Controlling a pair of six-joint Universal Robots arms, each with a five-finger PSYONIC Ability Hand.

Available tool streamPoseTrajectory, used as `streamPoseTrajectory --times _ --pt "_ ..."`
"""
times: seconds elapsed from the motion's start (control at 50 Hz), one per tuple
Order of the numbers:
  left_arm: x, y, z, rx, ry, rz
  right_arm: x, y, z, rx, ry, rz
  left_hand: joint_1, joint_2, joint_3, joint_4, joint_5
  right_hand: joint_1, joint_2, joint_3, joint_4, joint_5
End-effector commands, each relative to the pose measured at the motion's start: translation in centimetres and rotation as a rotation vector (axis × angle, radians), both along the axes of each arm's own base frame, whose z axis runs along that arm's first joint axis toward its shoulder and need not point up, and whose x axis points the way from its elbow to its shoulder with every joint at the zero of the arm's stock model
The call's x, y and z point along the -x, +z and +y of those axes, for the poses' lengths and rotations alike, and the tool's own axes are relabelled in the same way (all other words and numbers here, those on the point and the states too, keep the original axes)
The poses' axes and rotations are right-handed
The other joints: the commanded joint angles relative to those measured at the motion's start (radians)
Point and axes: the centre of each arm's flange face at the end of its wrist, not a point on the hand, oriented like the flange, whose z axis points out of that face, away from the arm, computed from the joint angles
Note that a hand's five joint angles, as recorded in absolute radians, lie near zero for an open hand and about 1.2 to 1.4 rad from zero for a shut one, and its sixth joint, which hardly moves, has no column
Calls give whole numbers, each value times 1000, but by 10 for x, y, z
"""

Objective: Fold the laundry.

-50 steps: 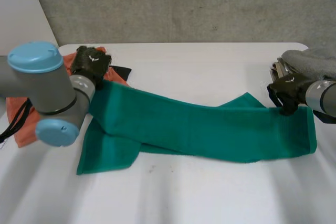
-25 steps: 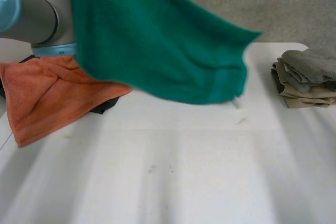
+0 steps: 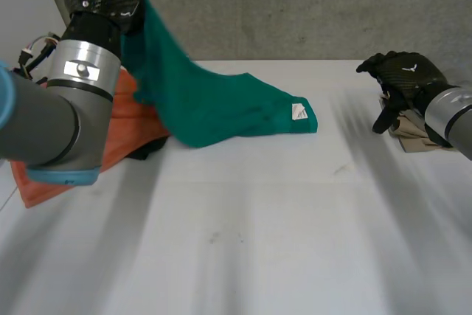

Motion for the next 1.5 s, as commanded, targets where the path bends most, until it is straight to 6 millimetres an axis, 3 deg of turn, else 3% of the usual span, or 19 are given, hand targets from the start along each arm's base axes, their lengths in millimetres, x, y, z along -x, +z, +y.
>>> streamPoseTrajectory --times 0.02,0.2,0.28,0.38,0.42,0.48,0.54,0.6,0.68,0.78,0.86,0.98,1.1,1.12,1.16,1.2,1.28,1.36,1.5 --pt "3 42 59 89 -97 28 -28 -13 -14 5 60 -22 240 193 196 192 240 -26 -48 -37 -60 -68" --pt "7 79 112 153 -191 73 -137 -53 43 -98 325 -83 240 193 196 192 240 -26 -48 -37 -60 -68" --pt "10 89 124 175 -219 88 -169 -67 62 -168 371 -199 240 193 196 192 240 -26 -48 -37 -60 -68" --pt "11 97 129 191 -230 103 -188 -84 67 -238 338 -323 240 193 196 192 240 -26 -48 -37 -60 -68" --pt "11 99 129 195 -228 106 -190 -88 65 -242 313 -335 240 193 196 192 240 171 148 160 136 129" --pt "11 99 128 194 -223 110 -187 -89 59 -225 264 -338 240 193 196 192 240 1194 1171 1182 1159 1151" --pt "11 97 126 189 -220 104 -181 -75 56 -190 234 -338 240 193 196 192 240 1196 1174 1185 1161 1154" --pt "10 91 121 173 -208 95 -166 -40 53 -89 226 -291 240 193 196 192 240 1196 1174 1185 1161 1154" --pt "2 77 106 140 -162 71 -117 2 39 70 142 -149 240 193 196 192 240 1196 1174 1185 1161 1154" --pt "-11 58 83 92 -90 39 -81 38 63 197 105 103 240 193 196 192 240 1196 1174 1185 1161 1154" --pt "-19 35 59 31 -35 7 -66 24 92 92 137 311 240 193 196 192 240 1196 1174 1185 1161 1154" --pt "-17 -7 27 -81 2 -44 -57 7 150 -210 252 414 240 193 196 192 240 1196 1174 1185 1161 1154" --pt "-8 -28 14 -129 -3 -68 -96 -18 209 -384 482 354 240 193 196 192 240 1196 1174 1185 1161 1154" --pt "-7 -29 13 -132 -4 -69 -104 -26 217 -429 513 329 240 193 196 192 240 753 730 741 718 710" --pt "-6 -28 11 -128 -5 -64 -110 -28 215 -442 513 303 240 193 196 192 240 269 246 258 234 226" --pt "-5 -24 11 -116 -6 -59 -109 -18 196 -403 461 258 240 193 196 192 240 76 54 65 42 34" --pt "-4 -12 13 -86 -9 -43 -81 1 137 -326 298 197 240 193 196 192 240 46 24 35 12 4" --pt "-2 5 17 -43 -17 -25 -53 22 107 -252 192 194 240 193 196 192 240 29 6 18 -6 -13" --pt "1 27 29 13 -42 2 -42 23 91 -198 170 235 240 193 196 192 240 -26 -48 -37 -60 -68"
